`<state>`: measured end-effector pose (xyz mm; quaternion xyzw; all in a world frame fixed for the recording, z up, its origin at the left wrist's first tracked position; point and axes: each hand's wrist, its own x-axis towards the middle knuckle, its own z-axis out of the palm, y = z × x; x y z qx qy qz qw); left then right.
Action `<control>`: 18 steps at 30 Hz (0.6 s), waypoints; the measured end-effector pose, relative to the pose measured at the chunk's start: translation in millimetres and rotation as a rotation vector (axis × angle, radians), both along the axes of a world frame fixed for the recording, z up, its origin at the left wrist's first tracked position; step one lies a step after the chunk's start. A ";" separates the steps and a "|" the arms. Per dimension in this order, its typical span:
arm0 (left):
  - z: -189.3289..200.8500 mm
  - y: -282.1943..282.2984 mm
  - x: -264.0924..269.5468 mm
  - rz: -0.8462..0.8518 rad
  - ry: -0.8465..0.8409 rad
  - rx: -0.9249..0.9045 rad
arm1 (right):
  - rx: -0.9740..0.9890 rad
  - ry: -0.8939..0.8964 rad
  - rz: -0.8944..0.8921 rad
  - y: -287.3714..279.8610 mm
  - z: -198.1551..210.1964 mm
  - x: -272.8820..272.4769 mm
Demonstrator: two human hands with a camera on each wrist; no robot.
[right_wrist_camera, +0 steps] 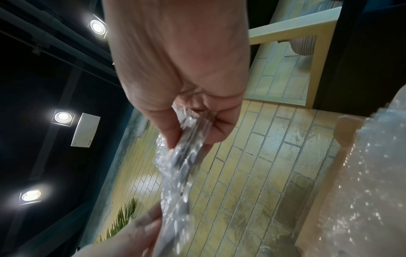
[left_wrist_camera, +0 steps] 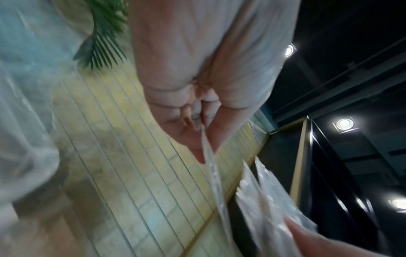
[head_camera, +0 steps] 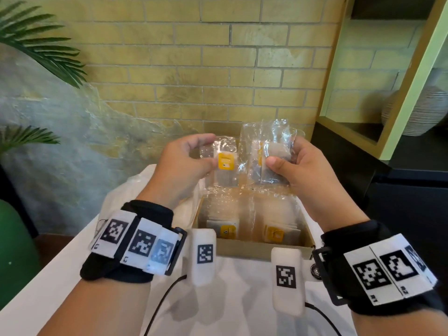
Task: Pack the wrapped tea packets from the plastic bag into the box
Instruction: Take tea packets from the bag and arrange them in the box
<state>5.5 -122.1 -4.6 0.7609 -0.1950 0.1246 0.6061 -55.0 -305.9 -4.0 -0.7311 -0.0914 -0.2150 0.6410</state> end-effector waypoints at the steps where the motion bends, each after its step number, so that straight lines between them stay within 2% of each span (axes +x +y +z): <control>1: -0.4 -4.5 -2.6 -0.029 -0.007 -0.019 | 0.011 0.006 0.003 0.6 0.3 -0.5; 8: -3.2 -18.5 -7.5 -0.148 0.023 -0.134 | 0.043 0.065 -0.113 0.9 -4.8 6.9; 14: -5.9 -22.9 -11.8 -0.289 0.215 -0.220 | 0.050 0.161 -0.019 7.2 -11.5 8.0; 18: -15.8 -25.5 -5.5 -0.240 0.334 -0.145 | -0.004 0.293 0.074 7.4 -20.1 11.2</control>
